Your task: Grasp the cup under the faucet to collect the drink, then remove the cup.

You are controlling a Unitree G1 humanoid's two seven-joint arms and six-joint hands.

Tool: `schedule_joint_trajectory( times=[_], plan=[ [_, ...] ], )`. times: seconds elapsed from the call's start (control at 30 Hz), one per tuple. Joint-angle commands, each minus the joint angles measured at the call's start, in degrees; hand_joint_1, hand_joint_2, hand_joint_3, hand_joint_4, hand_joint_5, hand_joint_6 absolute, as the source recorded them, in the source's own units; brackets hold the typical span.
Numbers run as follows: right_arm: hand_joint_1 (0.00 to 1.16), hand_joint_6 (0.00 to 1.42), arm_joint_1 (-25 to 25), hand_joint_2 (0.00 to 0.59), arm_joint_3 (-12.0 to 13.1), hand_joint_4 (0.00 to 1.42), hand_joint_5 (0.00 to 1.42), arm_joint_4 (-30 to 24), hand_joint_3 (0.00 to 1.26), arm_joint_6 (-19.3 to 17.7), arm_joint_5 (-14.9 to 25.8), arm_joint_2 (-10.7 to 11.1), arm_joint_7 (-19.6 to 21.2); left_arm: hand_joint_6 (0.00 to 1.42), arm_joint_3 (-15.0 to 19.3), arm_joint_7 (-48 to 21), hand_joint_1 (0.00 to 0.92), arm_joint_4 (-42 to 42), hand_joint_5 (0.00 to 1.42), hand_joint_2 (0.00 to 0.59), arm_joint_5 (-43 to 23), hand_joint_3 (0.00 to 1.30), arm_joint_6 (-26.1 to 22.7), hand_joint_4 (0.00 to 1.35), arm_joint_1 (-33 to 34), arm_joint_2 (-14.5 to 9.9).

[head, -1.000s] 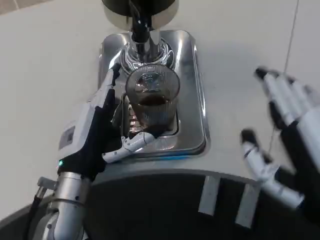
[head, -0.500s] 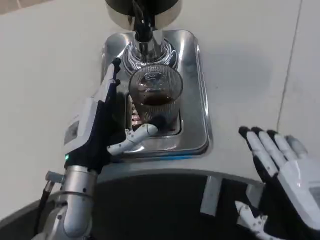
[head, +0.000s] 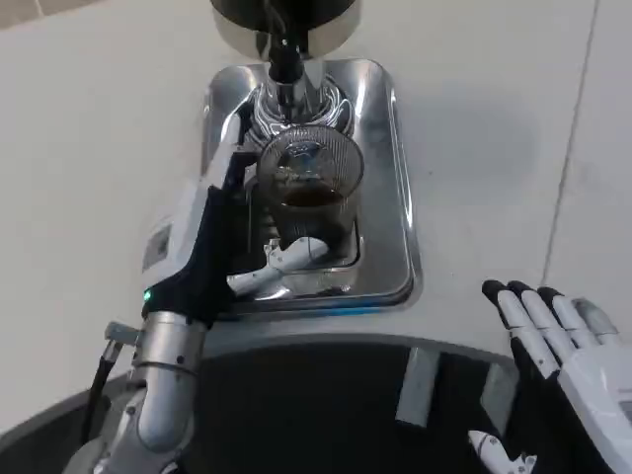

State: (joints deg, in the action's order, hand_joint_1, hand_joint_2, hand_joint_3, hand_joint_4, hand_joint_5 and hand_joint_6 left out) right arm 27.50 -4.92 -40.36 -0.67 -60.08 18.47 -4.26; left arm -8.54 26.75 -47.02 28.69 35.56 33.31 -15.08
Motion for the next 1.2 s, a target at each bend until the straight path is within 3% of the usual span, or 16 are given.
schedule_joint_trajectory(
  times=[0.03,0.2,0.33,0.5,0.7,0.83,0.97,1.07,1.13,1.2],
  plan=[
    [0.27,0.0,-0.5,0.448,0.2,0.0,0.0,-1.1,0.0,0.6,0.5,-0.9,-2.1,0.23,-1.3,-2.2,0.48,-2.0,0.21,0.065,-0.8,0.0,0.4,0.0,0.9,0.4],
    [0.25,0.0,-2.1,0.445,0.4,0.0,0.0,-1.5,0.0,1.4,0.7,-1.4,-4.0,0.29,-1.7,-2.2,0.505,-3.6,0.25,0.066,-1.8,0.0,0.9,0.0,1.9,0.9],
    [0.25,0.0,-3.4,0.44,1.0,0.0,0.0,-1.4,0.0,1.9,0.9,-1.5,-5.2,0.46,-2.2,-2.0,0.507,-4.4,0.35,0.066,-1.9,0.04,1.5,0.06,2.5,1.6],
    [0.24,0.0,-4.7,0.438,1.8,0.0,0.0,-1.1,0.0,2.7,1.0,-1.7,-6.5,0.71,-3.0,-2.0,0.531,-4.7,0.51,0.068,-1.6,0.17,2.5,0.21,2.6,2.4],
    [0.24,0.0,-5.8,0.437,1.9,0.0,0.0,-1.0,0.0,3.6,1.0,-2.6,-7.5,0.91,-4.4,-2.2,0.573,-6.0,0.65,0.072,-0.7,0.31,2.2,0.38,3.4,2.9],
    [0.23,0.0,-6.1,0.437,1.8,0.0,0.0,-1.5,0.0,4.4,0.6,-3.4,-7.9,1.03,-5.5,-1.8,0.606,-7.3,0.77,0.081,-0.3,0.45,1.2,0.5,4.5,3.7],
    [0.23,0.0,-5.7,0.435,1.9,0.0,0.0,-2.2,0.0,4.9,0.4,-4.0,-8.4,1.23,-5.6,1.0,0.646,-8.1,0.97,0.092,-0.1,0.69,-0.5,0.71,5.3,5.9],
    [0.23,0.0,-5.3,0.431,1.8,0.0,0.0,-3.2,0.0,5.3,-0.3,-4.6,-8.9,1.41,-5.2,4.3,0.667,-8.3,1.18,0.094,-0.2,0.95,-1.1,0.91,5.5,7.4],
    [0.23,0.0,-4.9,0.43,1.7,0.0,0.0,-3.9,0.0,5.6,-0.8,-5.0,-9.4,1.42,-4.8,7.2,0.696,-8.0,1.29,0.105,-0.3,1.08,-1.1,1.02,5.4,8.1],
    [0.23,0.0,-4.8,0.429,1.5,0.0,0.0,-4.3,0.0,5.8,-1.2,-5.2,-9.9,1.42,-4.2,8.9,0.715,-7.5,1.32,0.115,-0.6,1.13,-0.9,1.07,5.0,8.0]
  ],
)
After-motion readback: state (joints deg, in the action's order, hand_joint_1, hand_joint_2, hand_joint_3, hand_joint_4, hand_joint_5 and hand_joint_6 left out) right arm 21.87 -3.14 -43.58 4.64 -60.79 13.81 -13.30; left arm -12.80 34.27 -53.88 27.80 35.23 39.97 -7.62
